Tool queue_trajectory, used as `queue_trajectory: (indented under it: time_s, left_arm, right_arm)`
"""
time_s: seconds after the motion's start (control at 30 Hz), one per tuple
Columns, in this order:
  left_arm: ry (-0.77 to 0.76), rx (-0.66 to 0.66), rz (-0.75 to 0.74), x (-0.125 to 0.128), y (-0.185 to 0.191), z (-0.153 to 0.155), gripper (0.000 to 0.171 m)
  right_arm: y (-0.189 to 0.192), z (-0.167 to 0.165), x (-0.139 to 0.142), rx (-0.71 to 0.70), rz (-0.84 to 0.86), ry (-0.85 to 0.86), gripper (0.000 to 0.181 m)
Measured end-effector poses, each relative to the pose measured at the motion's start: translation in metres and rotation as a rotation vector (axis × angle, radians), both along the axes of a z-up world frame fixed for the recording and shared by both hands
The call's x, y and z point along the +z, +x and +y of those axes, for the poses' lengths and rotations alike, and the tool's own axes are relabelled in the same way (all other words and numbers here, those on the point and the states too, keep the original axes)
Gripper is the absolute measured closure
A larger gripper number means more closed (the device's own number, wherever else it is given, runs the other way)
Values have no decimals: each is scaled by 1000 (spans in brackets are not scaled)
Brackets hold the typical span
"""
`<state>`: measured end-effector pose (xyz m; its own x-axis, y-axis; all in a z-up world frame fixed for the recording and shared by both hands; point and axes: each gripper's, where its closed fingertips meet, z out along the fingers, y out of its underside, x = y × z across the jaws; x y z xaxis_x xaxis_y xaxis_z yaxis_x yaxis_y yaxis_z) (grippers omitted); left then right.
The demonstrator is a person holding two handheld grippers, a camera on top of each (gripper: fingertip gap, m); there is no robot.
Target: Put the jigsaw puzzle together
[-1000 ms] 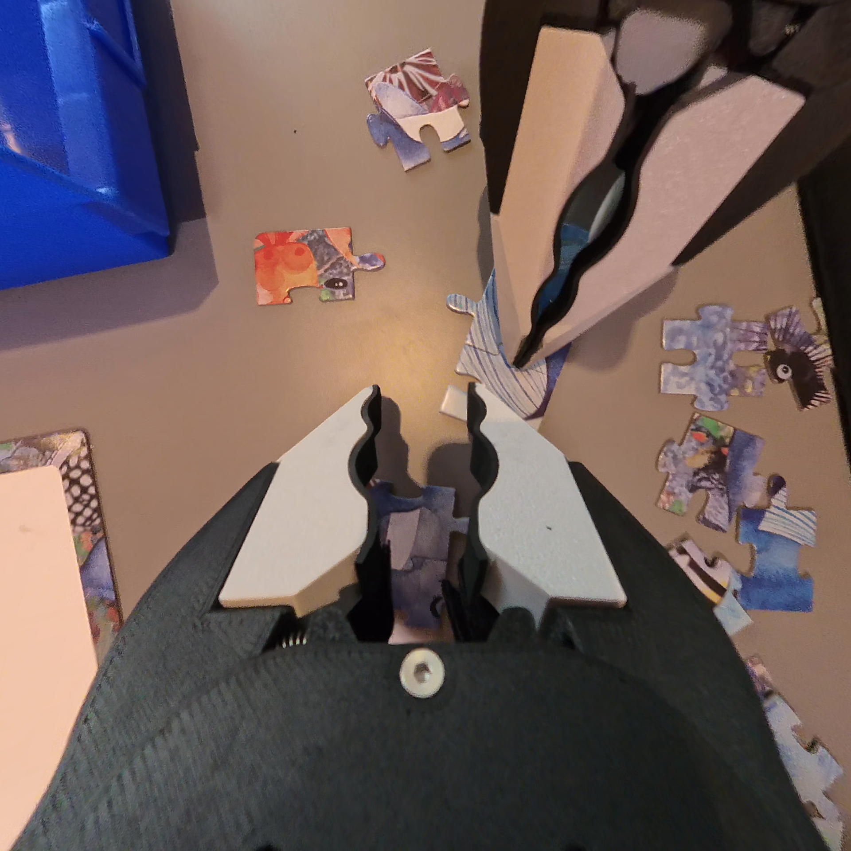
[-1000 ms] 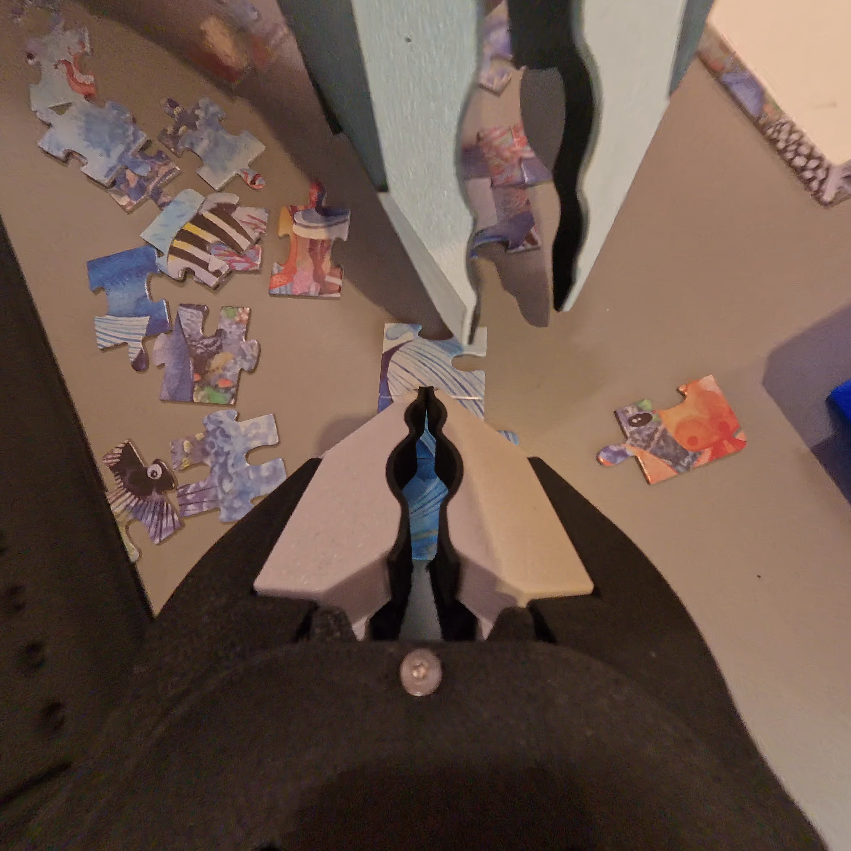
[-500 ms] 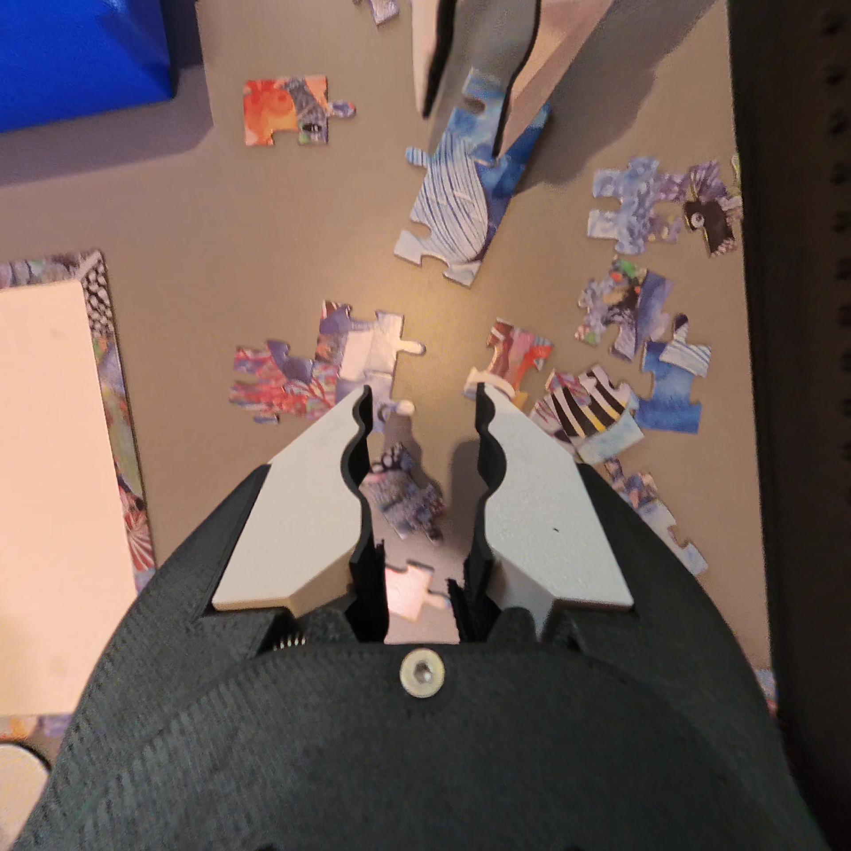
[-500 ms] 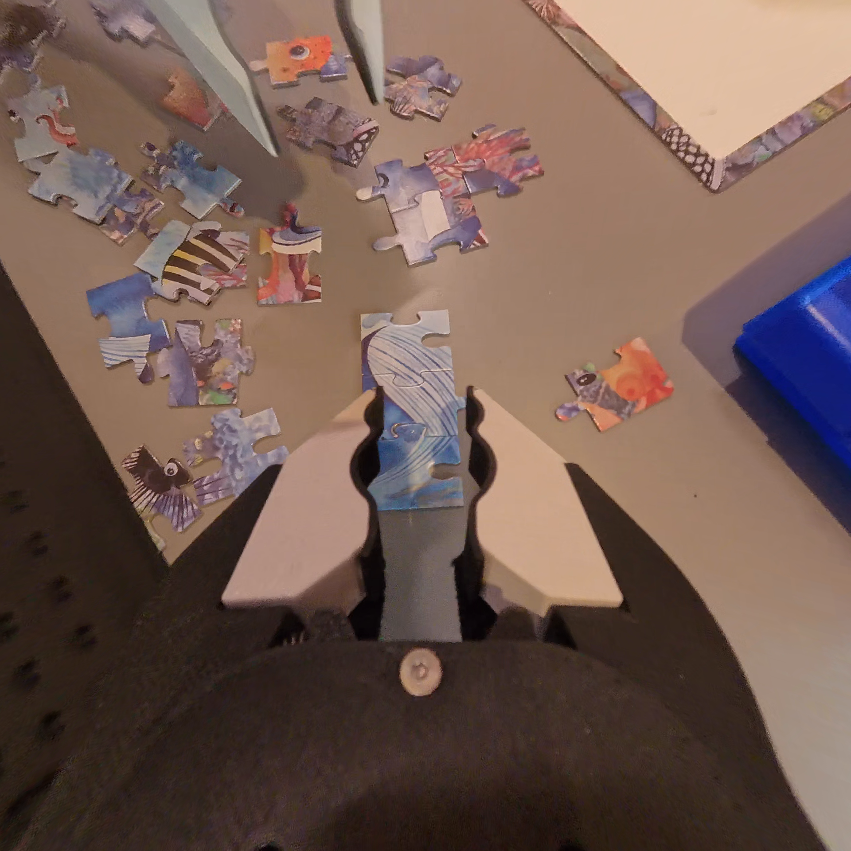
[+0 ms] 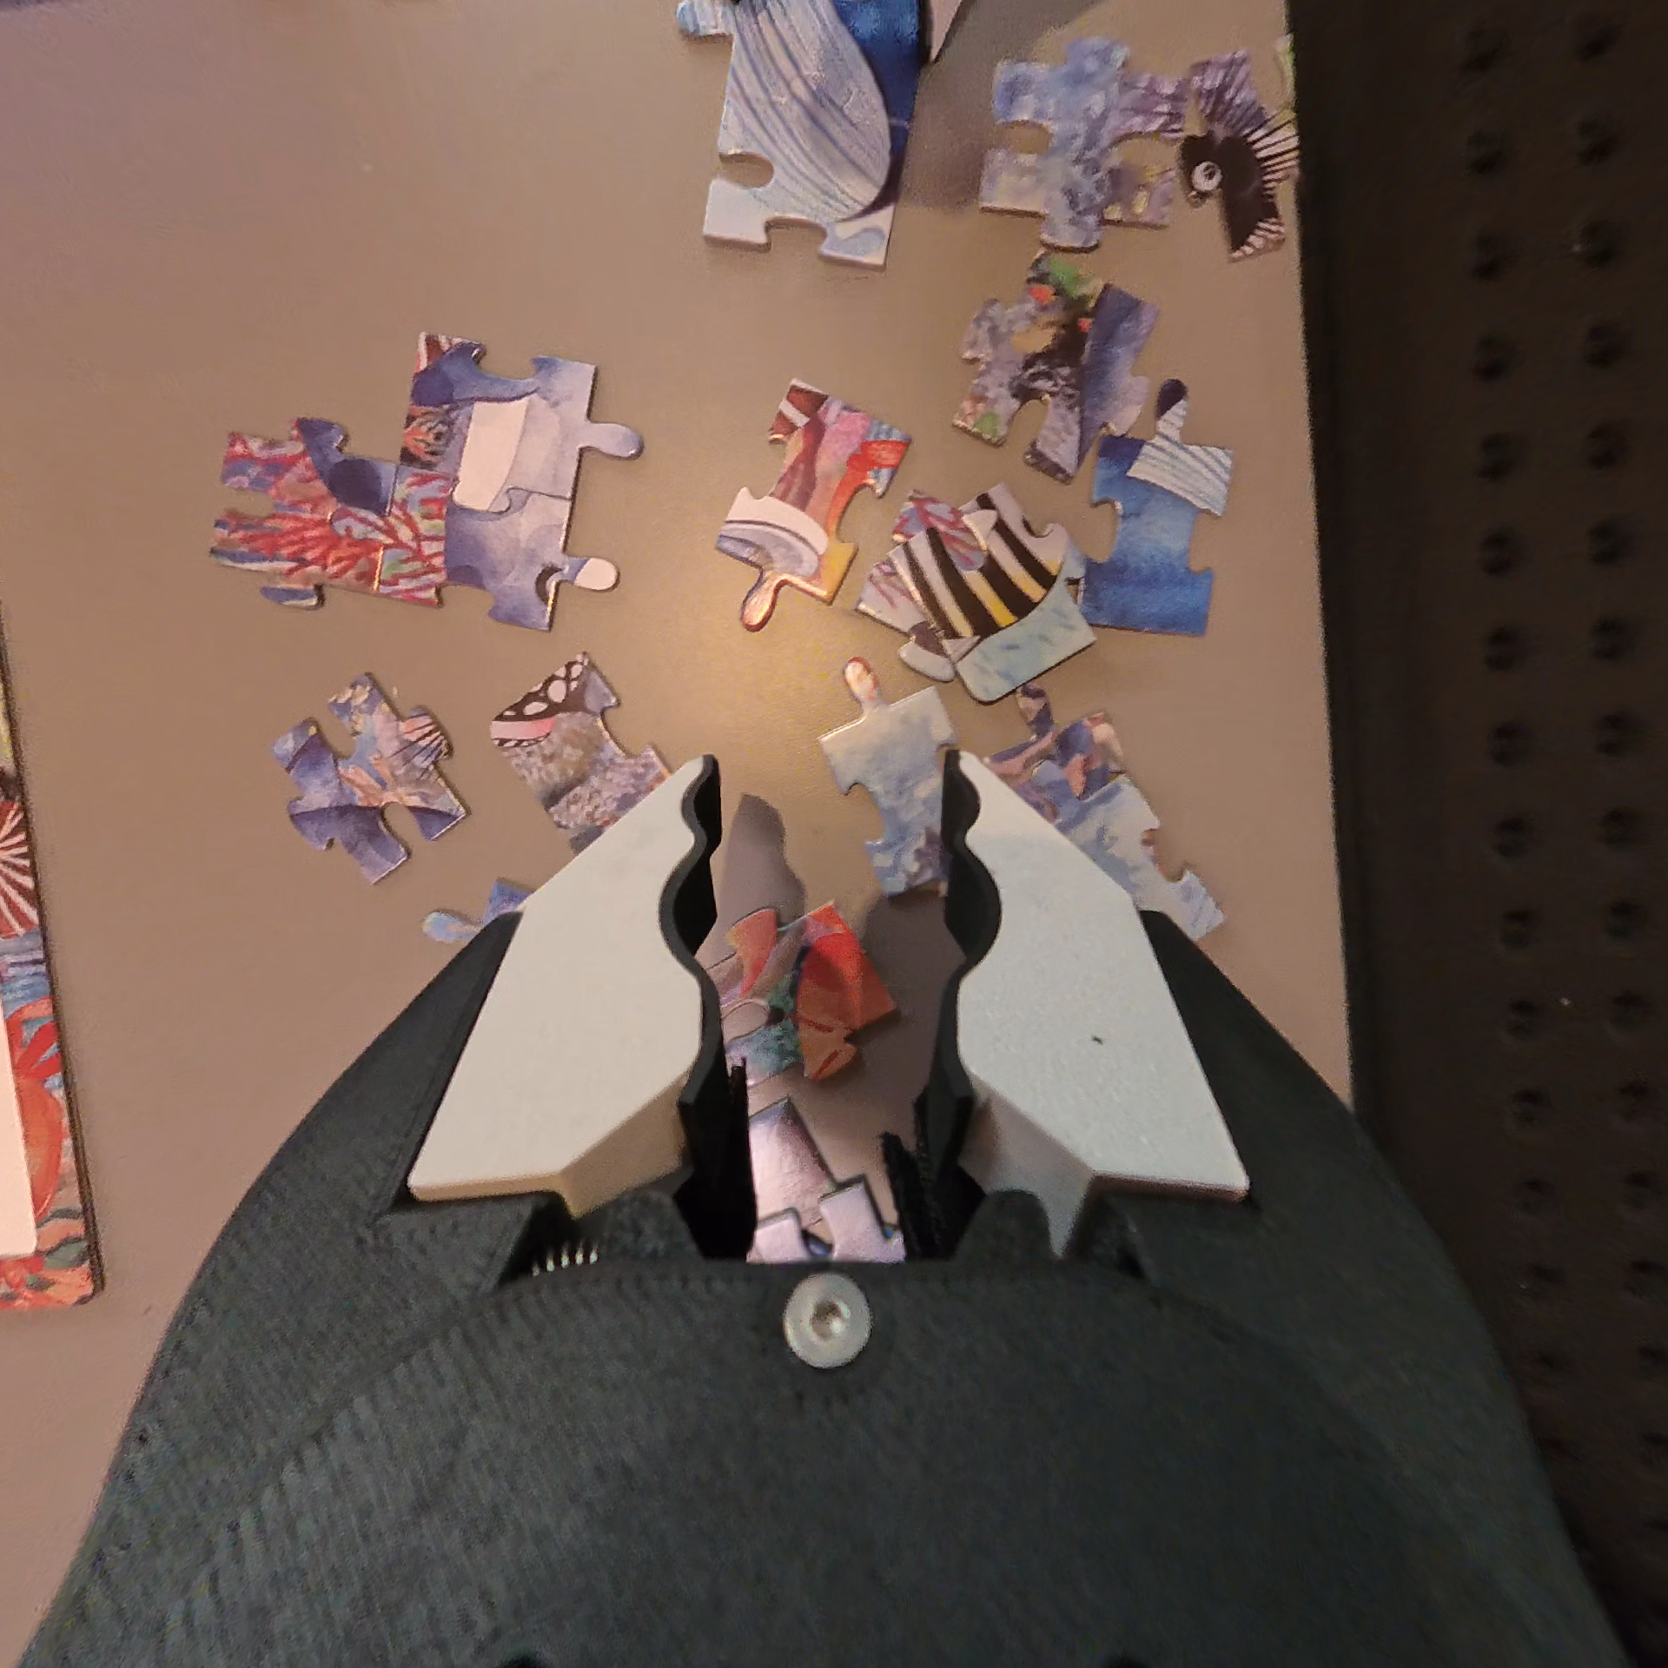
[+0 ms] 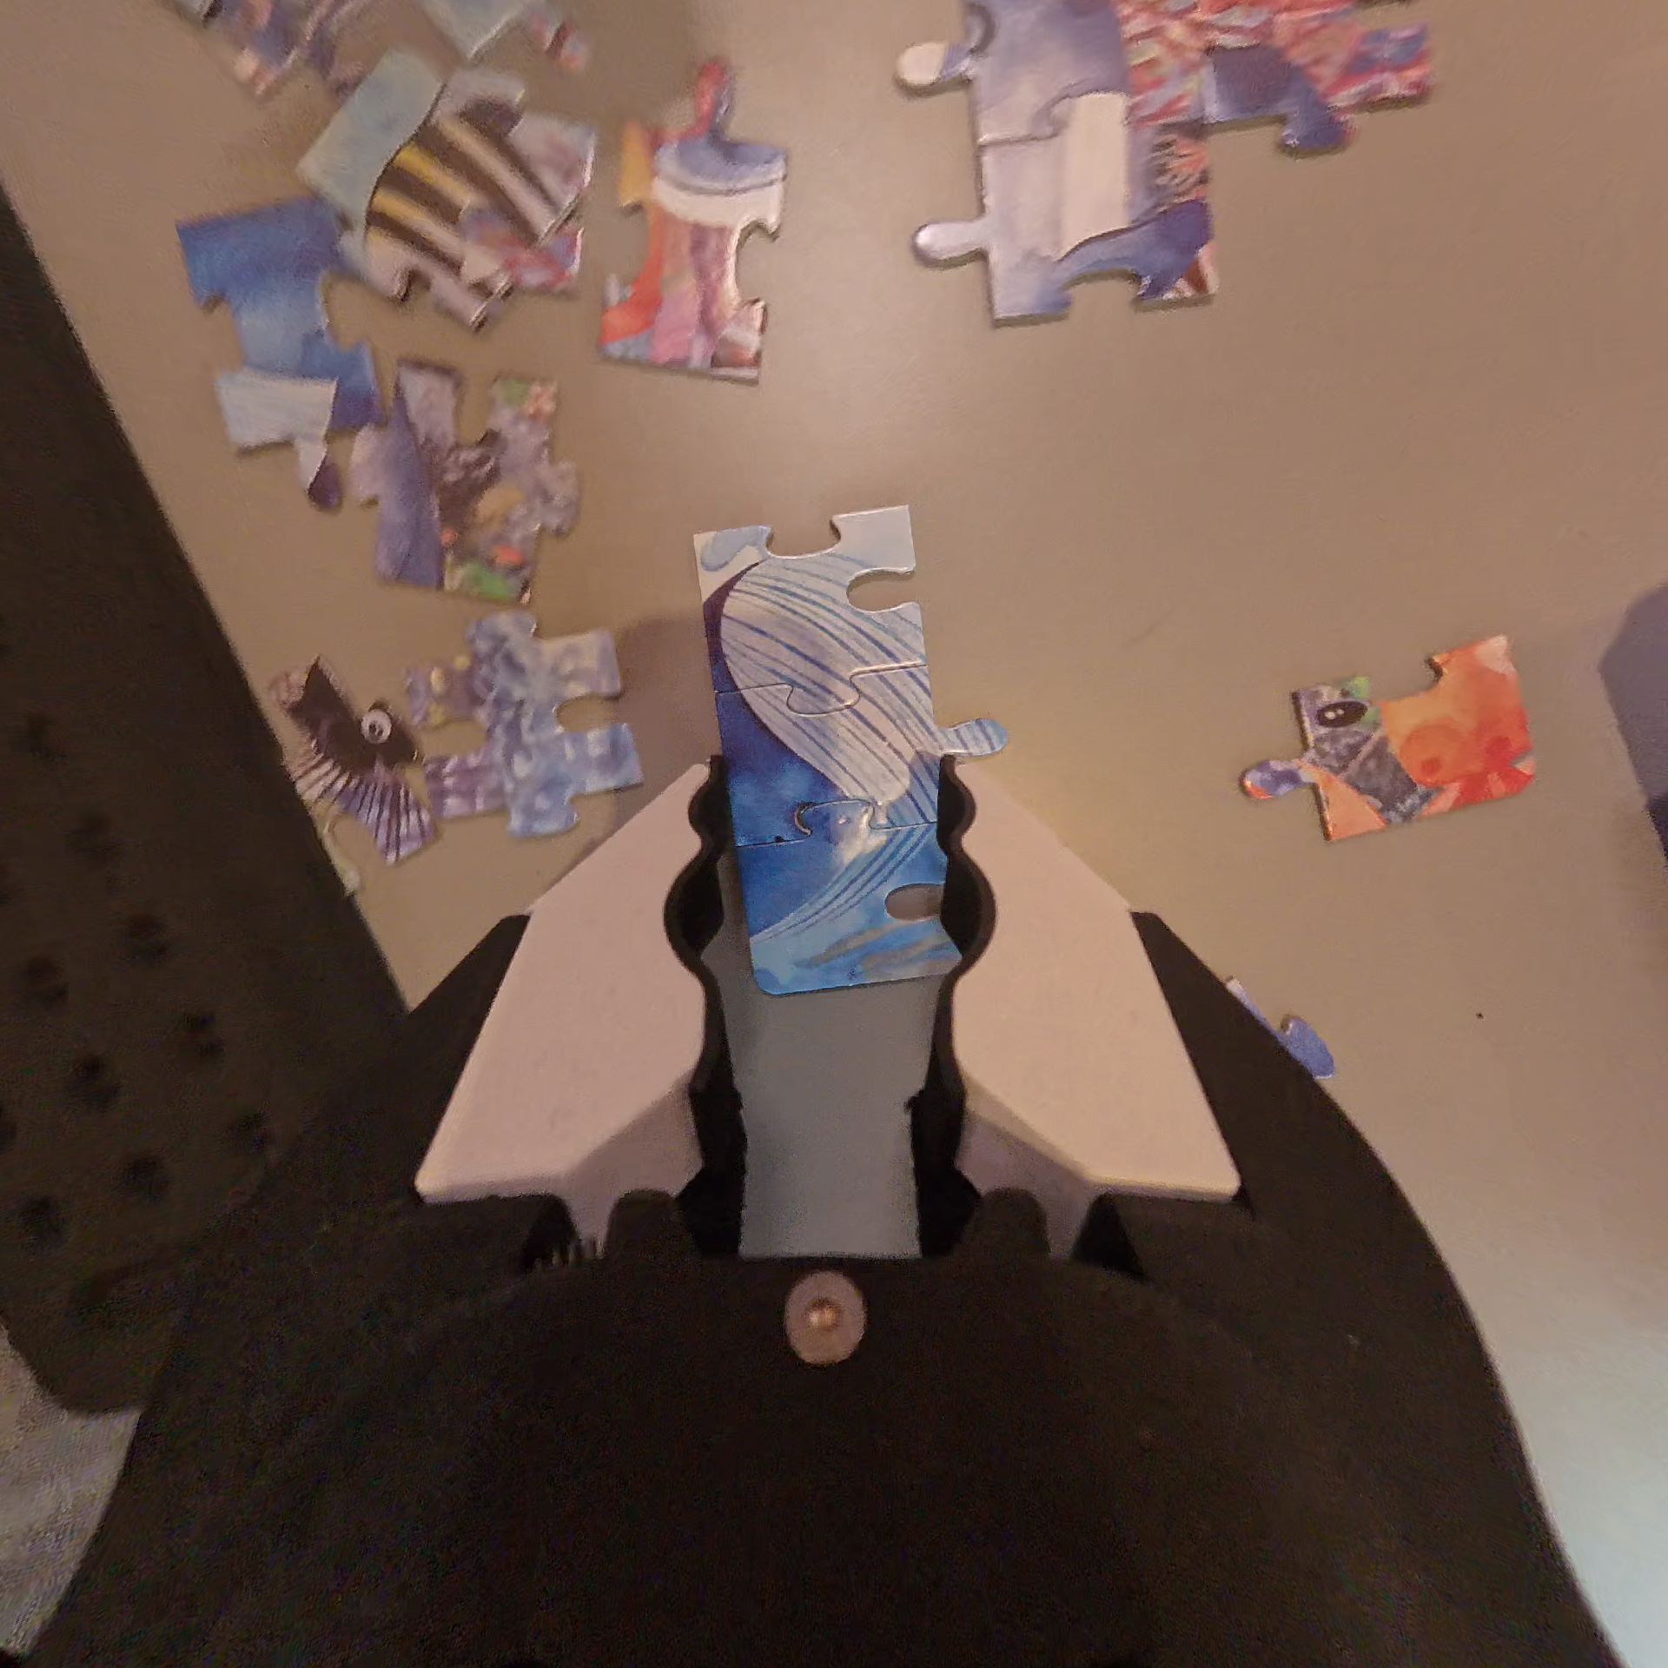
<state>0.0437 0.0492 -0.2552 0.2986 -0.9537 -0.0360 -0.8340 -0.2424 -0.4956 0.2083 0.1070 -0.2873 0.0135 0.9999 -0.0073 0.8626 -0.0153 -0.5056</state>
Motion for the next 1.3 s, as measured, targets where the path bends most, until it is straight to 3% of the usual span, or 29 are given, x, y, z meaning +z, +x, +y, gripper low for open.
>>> queue_trajectory:
  time_s: [0.13,0.37,0.53,0.67,0.83,1.03,1.07,1.2,1.3]
  left_arm:
    - [2,-31,-27,0,7,-12,124]
    - [-9,-29,-18,-8,-3,-35,119]
    - [-14,5,12,-14,-26,-47,115]
    - [-4,36,-26,-13,-34,-52,114]
    - [44,18,-69,-12,-22,-55,114]
    - [83,-11,-60,-22,-4,-51,112]
    - [91,-17,-53,-23,-1,-49,112]
    - [92,-27,-12,-20,-8,-46,109]
    - [44,10,-36,-16,-24,-45,108]
  right_arm:
    - [6,-5,5,65,-97,35,116]
    - [-36,-38,40,80,39,41,124]
    - [-72,-71,23,167,8,15,127]
    - [-90,-79,4,176,-41,-9,126]
    - [-110,-80,1,149,0,-32,152]
    - [-125,-87,1,159,38,-38,155]
    - [-129,-88,3,149,57,-42,181]
    - [-150,-94,4,64,97,-69,180]
    - [-164,-100,4,1,109,-42,154]
